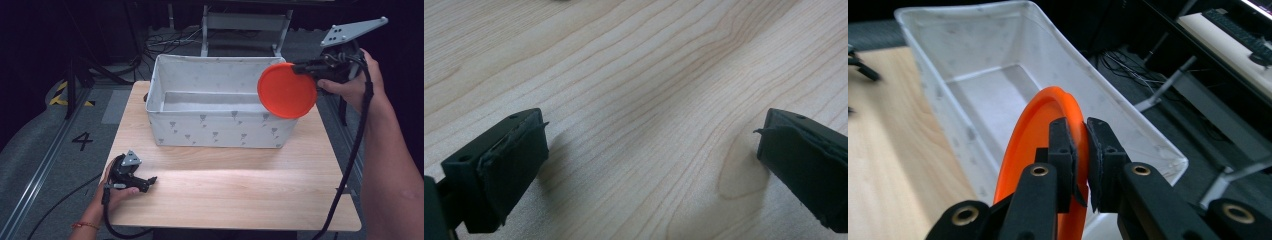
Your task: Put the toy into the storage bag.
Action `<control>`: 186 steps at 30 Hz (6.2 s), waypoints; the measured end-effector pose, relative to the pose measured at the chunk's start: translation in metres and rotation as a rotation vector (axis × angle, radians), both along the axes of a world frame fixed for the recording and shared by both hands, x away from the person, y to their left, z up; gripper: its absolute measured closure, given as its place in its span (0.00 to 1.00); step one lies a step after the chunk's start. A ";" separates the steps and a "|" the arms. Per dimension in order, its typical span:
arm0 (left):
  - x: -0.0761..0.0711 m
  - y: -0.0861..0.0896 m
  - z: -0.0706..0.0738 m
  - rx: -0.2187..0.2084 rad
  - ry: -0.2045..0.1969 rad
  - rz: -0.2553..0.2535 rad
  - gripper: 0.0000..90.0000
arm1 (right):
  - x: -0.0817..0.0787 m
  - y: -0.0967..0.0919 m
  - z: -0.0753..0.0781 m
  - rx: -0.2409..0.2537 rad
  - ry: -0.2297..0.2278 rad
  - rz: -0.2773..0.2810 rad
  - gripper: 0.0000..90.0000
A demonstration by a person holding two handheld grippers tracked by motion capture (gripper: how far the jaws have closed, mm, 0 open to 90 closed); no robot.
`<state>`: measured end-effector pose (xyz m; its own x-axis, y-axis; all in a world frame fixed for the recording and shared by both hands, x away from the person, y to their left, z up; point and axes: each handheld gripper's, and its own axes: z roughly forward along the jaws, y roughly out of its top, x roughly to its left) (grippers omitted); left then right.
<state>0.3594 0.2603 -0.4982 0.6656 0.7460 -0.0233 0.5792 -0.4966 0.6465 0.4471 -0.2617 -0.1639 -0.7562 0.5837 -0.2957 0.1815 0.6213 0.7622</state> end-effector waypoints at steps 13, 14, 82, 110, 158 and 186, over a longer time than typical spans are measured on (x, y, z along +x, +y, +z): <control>0.001 0.000 0.000 0.000 0.002 -0.004 0.00 | 0.066 0.009 -0.030 0.001 0.016 -0.058 0.92; 0.001 0.000 0.000 0.000 0.001 -0.005 0.00 | 0.070 0.010 -0.034 0.002 0.025 -0.054 0.92; 0.001 -0.001 0.000 -0.005 -0.001 -0.002 0.00 | 0.076 0.029 -0.130 -0.270 0.209 0.266 0.91; 0.001 -0.001 0.000 -0.005 -0.001 -0.002 0.00 | 0.079 0.037 -0.137 -0.385 0.270 0.259 0.91; 0.001 -0.001 0.000 -0.003 0.000 -0.002 0.00 | -0.013 -0.029 -0.121 -0.060 0.067 -0.072 0.31; 0.001 -0.001 0.000 -0.003 -0.001 -0.002 0.00 | -0.086 -0.054 -0.175 -0.122 0.006 -0.179 0.23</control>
